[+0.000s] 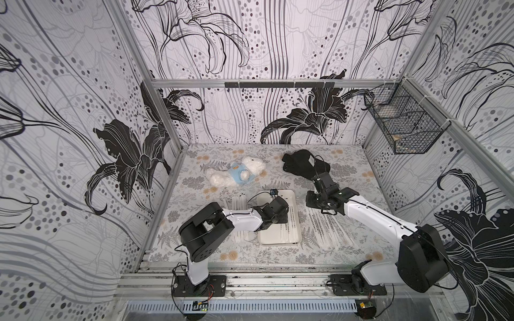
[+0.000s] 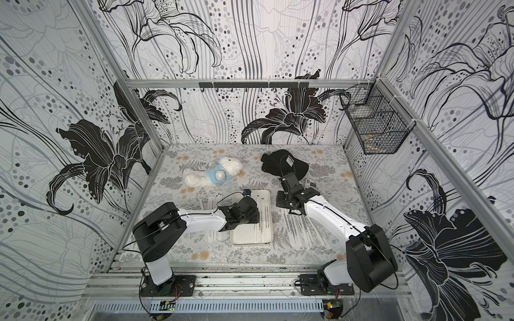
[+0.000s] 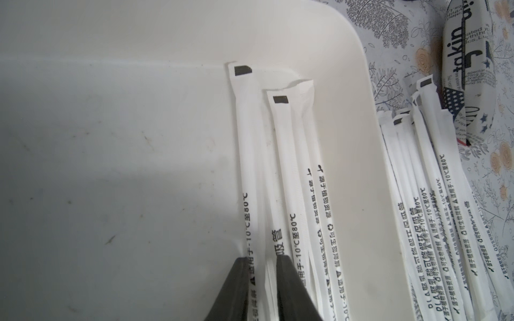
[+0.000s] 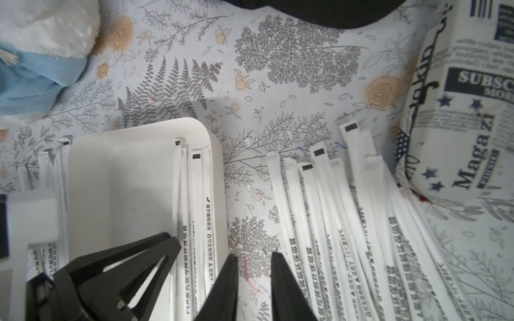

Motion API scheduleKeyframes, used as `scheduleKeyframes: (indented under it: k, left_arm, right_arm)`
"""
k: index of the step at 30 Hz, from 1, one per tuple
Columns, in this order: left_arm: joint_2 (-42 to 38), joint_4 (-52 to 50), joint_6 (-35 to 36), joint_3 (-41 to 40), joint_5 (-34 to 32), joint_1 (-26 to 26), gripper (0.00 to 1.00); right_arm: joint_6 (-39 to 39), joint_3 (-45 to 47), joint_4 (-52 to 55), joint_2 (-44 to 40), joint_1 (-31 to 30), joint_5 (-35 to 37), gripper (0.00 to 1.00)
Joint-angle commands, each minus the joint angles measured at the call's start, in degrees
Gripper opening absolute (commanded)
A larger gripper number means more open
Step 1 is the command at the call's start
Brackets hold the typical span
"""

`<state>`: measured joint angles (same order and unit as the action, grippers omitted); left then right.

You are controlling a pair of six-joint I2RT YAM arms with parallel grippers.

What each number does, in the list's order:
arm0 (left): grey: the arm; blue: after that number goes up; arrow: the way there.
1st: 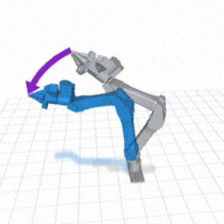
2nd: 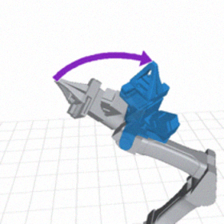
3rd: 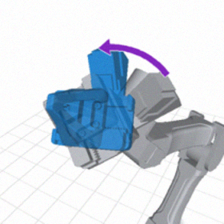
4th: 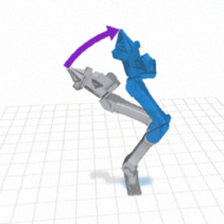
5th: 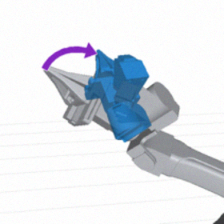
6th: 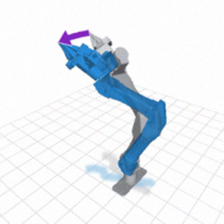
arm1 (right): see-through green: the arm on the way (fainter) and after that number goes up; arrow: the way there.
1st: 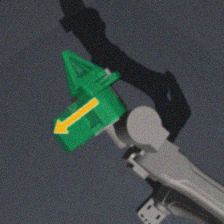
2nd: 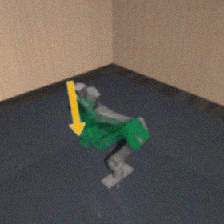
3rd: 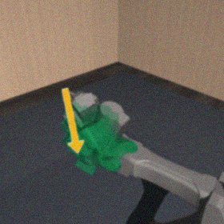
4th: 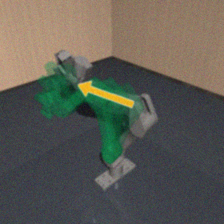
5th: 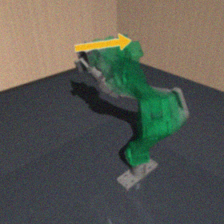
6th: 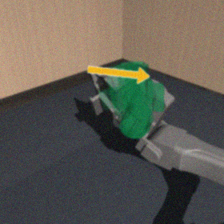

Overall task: Put the straws into the storage box
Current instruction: Place the straw in the storage box.

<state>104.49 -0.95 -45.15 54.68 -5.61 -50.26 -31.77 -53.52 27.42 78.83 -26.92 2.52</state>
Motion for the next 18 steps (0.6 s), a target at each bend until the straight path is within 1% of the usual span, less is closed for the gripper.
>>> scheduleKeyframes:
  k: [1, 6, 9, 11, 15, 18]
  left_arm:
    - [-2.6, -1.0, 0.7, 1.6, -1.0, 0.0, 0.26]
    - [-5.6, -3.2, 1.0, 1.8, -1.8, 0.1, 0.32]
    - [-7.5, -3.9, 1.4, 1.9, -1.8, 0.5, 0.37]
    - [-8.9, -4.7, 1.7, 2.2, -1.9, 0.8, 0.39]
    - [-12.8, -6.3, 2.8, 1.9, -3.4, 1.6, 0.43]
    - [-16.6, -6.7, 3.2, -0.3, -4.4, 3.1, 0.45]
  right_arm:
    - [3.8, 2.6, 5.6, -2.5, 3.2, -2.5, 0.28]
    - [6.5, 3.8, 11.8, -2.8, 3.6, -0.5, 0.31]
    - [7.8, 4.4, 13.0, -1.3, 3.6, 1.5, 0.33]
    - [9.1, 3.6, 12.2, 0.5, 3.1, -0.5, 0.32]
    - [8.1, 0.8, 11.4, 4.9, -2.8, 0.2, 0.32]
    - [7.6, 0.6, 9.5, 7.8, -4.0, -0.2, 0.31]
